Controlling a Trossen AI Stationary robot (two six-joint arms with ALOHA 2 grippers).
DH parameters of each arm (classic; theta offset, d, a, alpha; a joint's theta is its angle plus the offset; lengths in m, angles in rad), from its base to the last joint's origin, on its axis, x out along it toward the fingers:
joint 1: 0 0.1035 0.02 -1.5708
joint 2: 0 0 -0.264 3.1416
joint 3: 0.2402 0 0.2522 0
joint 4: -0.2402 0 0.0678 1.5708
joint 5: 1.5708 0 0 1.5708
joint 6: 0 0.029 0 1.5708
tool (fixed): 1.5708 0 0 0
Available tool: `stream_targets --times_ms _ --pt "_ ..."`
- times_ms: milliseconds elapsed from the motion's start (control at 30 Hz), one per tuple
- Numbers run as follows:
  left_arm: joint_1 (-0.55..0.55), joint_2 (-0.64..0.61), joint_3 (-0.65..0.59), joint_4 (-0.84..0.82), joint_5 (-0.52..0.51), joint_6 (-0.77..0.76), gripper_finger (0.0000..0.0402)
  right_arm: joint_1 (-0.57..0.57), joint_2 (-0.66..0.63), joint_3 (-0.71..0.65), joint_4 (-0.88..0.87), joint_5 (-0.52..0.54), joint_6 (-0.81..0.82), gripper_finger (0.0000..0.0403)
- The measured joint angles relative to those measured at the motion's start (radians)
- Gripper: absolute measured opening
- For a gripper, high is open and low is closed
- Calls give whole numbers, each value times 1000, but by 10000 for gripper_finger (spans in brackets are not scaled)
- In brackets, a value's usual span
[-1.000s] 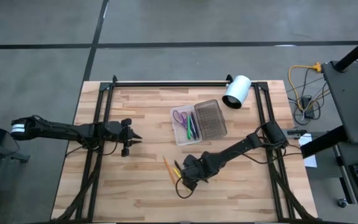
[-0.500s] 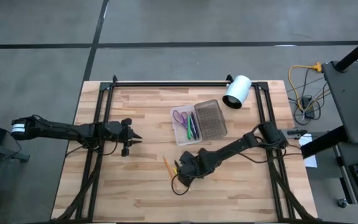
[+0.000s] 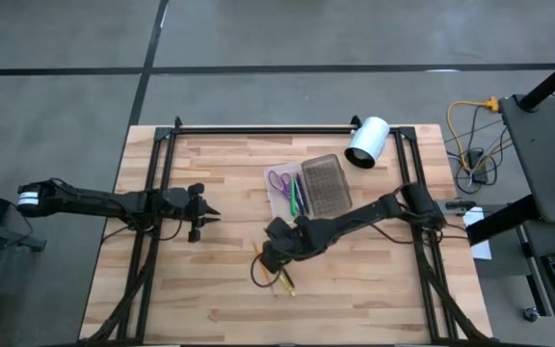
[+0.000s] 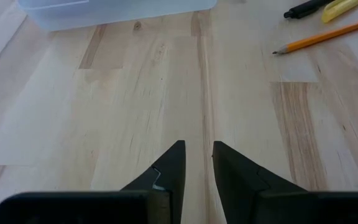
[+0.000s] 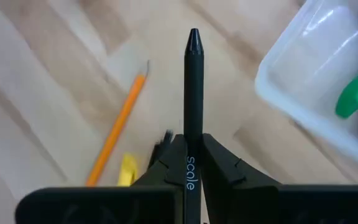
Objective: Pick & place school supplies into a supply box
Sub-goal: Put the right black pen into the supply box
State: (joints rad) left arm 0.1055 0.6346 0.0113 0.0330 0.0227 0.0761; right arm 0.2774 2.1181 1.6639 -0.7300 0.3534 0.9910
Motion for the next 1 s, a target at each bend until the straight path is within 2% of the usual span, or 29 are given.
stream_targets --times_ms 367,500,667,767,1000 --pt "0 0 0 0 0 0 66 -87 -3 19 -39 95 35 13" --pt "0 0 0 0 0 0 66 -118 -9 18 -93 109 87 13" --pt "0 0 0 0 0 0 66 -140 -39 17 -176 191 180 13" --pt "0 0 0 0 0 0 66 -145 -56 17 -205 226 185 13" --pt "0 0 0 0 0 0 66 -159 -68 13 -209 234 154 13"
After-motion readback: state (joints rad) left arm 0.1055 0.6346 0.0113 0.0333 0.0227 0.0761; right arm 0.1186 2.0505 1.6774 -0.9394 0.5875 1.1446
